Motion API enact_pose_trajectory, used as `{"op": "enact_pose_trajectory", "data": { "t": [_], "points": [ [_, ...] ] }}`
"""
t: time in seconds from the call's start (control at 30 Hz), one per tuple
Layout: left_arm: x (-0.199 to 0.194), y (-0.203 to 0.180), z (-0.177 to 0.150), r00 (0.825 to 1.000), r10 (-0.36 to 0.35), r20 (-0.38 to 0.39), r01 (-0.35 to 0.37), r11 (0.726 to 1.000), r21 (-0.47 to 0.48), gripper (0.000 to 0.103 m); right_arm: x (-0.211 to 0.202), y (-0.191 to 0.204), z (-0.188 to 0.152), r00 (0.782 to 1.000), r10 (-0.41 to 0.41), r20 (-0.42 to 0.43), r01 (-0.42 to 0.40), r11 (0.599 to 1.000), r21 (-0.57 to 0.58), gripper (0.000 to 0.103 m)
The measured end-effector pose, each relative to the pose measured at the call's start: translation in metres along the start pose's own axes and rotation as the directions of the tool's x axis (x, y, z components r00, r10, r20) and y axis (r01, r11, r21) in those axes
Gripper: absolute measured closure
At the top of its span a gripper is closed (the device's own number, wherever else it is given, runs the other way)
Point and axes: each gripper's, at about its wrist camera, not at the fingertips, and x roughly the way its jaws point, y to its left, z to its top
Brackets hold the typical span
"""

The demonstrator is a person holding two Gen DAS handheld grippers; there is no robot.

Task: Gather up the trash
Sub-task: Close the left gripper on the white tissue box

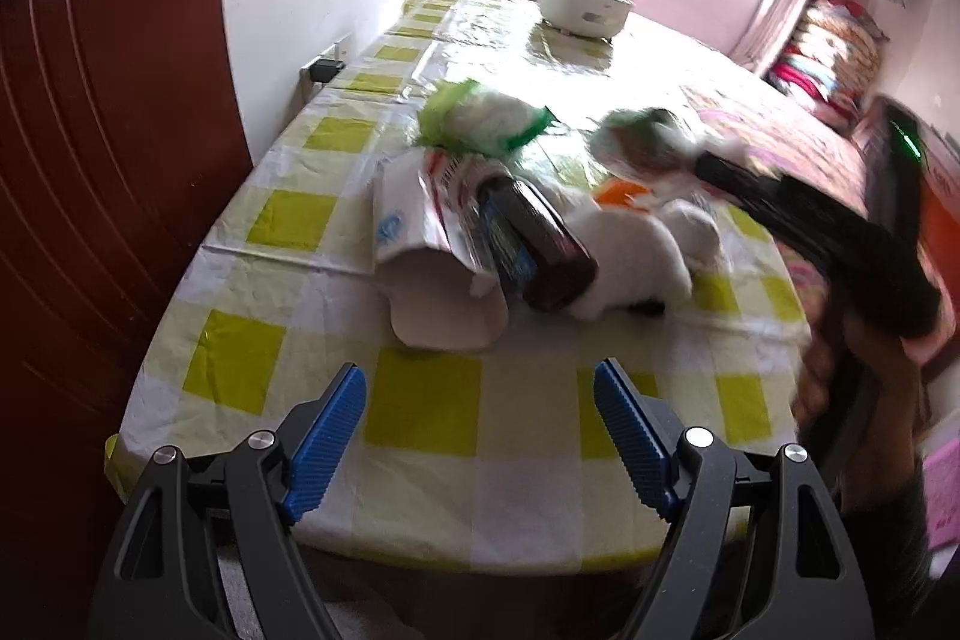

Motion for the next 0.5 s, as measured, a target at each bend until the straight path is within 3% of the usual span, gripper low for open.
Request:
{"op": "enact_pose_trajectory", "data": {
  "t": [0.1,0.2,0.3,0.4,0.5],
  "points": [
    [0.003,0.011,0.012,0.999,0.034,0.034,-0.032,0.998,-0.051,0.027,-0.009,0.003,0.000,1.000,0.014,0.021,-0.013,1.000,-0.012,0.072],
    [0.016,0.020,0.019,0.993,0.112,0.019,-0.112,0.993,-0.032,0.027,-0.012,0.004,-0.003,1.000,0.018,0.025,-0.018,1.000,-0.017,0.072],
    [0.027,0.023,0.022,0.981,0.193,0.021,-0.194,0.980,0.040,0.027,-0.013,0.002,-0.004,0.999,0.022,0.029,-0.021,1.000,-0.015,0.072],
    [0.042,0.024,0.027,0.979,0.204,-0.001,-0.202,0.971,0.128,0.027,-0.016,0.001,-0.003,0.999,0.020,0.042,-0.019,1.000,-0.016,0.071],
    [0.055,0.020,0.029,0.963,0.269,0.010,-0.265,0.940,0.215,0.027,-0.019,0.001,-0.003,0.999,0.023,0.050,-0.022,1.000,-0.016,0.071]
  ]
}}
